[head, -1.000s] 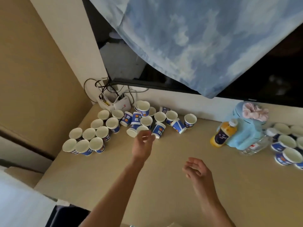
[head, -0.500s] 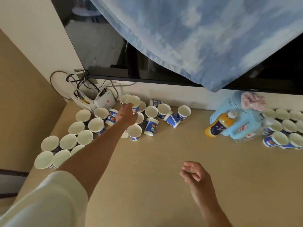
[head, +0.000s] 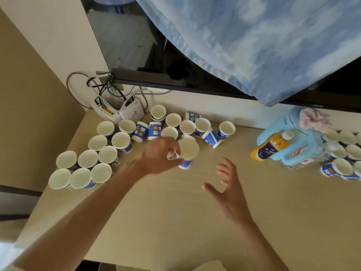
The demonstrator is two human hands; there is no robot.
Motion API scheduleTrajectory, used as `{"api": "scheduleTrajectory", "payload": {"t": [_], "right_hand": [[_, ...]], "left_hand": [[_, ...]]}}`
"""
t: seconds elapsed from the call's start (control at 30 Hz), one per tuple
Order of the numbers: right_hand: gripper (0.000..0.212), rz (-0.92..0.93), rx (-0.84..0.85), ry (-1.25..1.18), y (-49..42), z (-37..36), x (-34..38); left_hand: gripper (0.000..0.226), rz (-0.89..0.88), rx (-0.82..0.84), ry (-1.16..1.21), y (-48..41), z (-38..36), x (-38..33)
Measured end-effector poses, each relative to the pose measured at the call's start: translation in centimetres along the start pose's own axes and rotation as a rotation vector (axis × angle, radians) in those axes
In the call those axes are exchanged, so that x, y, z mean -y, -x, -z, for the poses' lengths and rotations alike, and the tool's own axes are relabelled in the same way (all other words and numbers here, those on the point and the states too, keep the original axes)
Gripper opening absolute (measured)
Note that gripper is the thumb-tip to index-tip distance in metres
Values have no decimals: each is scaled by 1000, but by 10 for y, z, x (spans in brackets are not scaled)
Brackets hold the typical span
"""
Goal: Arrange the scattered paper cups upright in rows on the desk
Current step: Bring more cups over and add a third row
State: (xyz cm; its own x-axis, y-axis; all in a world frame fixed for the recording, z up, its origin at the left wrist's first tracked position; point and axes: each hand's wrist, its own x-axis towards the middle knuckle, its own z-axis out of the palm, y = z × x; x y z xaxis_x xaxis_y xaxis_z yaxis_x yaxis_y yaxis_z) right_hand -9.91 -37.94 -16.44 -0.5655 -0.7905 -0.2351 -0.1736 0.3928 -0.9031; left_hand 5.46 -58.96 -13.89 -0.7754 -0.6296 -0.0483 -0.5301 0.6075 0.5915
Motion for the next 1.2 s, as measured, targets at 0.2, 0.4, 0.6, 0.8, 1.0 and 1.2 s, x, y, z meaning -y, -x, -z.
{"api": "scheduleTrajectory", "payload": {"t": [0.2,0.4,0.6,0.8,1.0,1.2], "right_hand": [[85,7,153,27,-1,-18,8],[66,10,-26,-64,-2,-19,3],[65,-33,-61,-108,1,-16,-3],[71,-53,-65,-137,8,-19,-7],[69,-73,-58,-157,10,-14,-13],[72,-113,-88,-228,10,-8,-23]], "left_hand": [[18,-91,173,309,39,-25,-23],[53,-47,76,411,23,-40,-6],[73,464,-170,-42,-27,-81,68],[98,542,-63,-351,-46,-100,77],[91,497,-99,-396,-46,-112,84],[79,417,-248,-181,-24,-112,67]]}}
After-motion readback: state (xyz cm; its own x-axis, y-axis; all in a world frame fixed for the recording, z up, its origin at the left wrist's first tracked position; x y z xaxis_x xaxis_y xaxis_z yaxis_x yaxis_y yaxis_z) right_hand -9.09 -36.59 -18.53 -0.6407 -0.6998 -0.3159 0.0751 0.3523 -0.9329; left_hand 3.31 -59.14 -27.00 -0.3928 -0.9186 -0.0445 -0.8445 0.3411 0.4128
